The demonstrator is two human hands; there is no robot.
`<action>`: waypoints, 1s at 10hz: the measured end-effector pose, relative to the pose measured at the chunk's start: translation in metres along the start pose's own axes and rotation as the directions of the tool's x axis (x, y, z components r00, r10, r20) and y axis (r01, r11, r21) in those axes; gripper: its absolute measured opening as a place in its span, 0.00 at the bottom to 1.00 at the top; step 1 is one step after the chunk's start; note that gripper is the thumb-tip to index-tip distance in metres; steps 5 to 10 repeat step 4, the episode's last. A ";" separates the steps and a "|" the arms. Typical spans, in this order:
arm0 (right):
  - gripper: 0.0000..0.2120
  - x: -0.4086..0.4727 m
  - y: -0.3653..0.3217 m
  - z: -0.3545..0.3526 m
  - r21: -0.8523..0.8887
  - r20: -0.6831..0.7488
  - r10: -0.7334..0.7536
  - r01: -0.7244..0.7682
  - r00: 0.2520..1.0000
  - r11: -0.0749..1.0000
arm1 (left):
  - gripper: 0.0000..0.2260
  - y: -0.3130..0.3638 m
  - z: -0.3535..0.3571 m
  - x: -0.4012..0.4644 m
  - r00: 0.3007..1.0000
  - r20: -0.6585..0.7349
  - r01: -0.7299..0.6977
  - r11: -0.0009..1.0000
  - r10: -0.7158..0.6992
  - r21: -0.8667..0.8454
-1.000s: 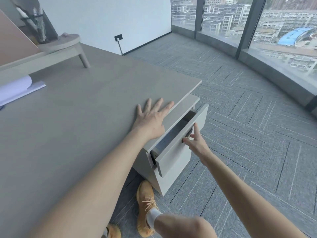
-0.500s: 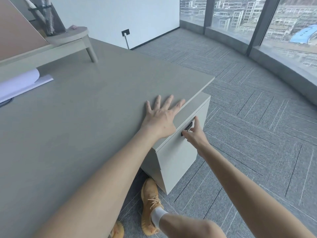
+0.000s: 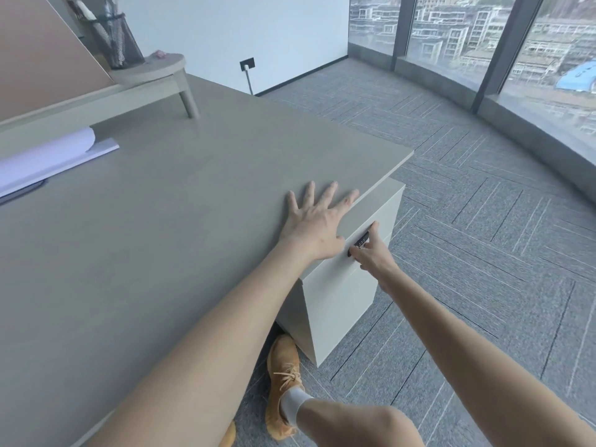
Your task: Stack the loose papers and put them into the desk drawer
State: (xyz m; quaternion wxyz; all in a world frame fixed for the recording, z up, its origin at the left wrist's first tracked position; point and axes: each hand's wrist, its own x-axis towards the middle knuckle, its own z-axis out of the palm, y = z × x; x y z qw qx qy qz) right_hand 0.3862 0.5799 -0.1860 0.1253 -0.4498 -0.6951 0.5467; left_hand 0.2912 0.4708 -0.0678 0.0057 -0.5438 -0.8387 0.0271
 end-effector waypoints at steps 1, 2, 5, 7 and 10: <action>0.27 -0.008 -0.012 -0.005 -0.107 -0.038 -0.024 0.020 0.999 0.994 | 0.37 -0.001 -0.001 -0.004 1.000 -0.012 0.001 0.998 -0.002 -0.061; 0.13 -0.014 -0.022 -0.013 -0.203 -0.064 -0.079 0.064 0.995 0.977 | 0.33 -0.005 -0.002 -0.006 0.999 -0.033 0.014 0.982 -0.021 -0.190; 0.27 -0.051 -0.050 -0.027 -0.188 -0.059 -0.152 0.138 0.987 0.972 | 0.26 -0.009 -0.022 -0.045 0.996 -0.055 0.029 0.853 -0.067 -0.520; 0.27 -0.051 -0.050 -0.027 -0.188 -0.059 -0.152 0.138 0.987 0.972 | 0.26 -0.009 -0.022 -0.045 0.996 -0.055 0.029 0.853 -0.067 -0.520; 0.27 -0.051 -0.050 -0.027 -0.188 -0.059 -0.152 0.138 0.987 0.972 | 0.26 -0.009 -0.022 -0.045 0.996 -0.055 0.029 0.853 -0.067 -0.520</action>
